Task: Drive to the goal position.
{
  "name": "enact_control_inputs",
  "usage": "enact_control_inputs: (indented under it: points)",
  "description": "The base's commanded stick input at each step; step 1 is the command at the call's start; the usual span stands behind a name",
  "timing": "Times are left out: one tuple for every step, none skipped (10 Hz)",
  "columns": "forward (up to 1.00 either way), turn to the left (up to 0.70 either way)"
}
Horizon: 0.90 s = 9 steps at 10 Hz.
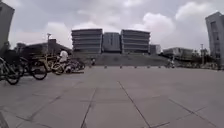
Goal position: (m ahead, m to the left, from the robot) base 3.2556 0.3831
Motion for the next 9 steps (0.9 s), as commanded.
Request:
enact_control_inputs:
  points:
    - [0.7, 0.0]
    - [0.7, 0.0]
    - [0.7, 0.0]
    - [0.7, 0.0]
    - [0.7, 0.0]
    - [0.7, 0.0]
    - [0.7, 0.0]
    - [0.7, 0.0]
    - [0.7, 0.0]
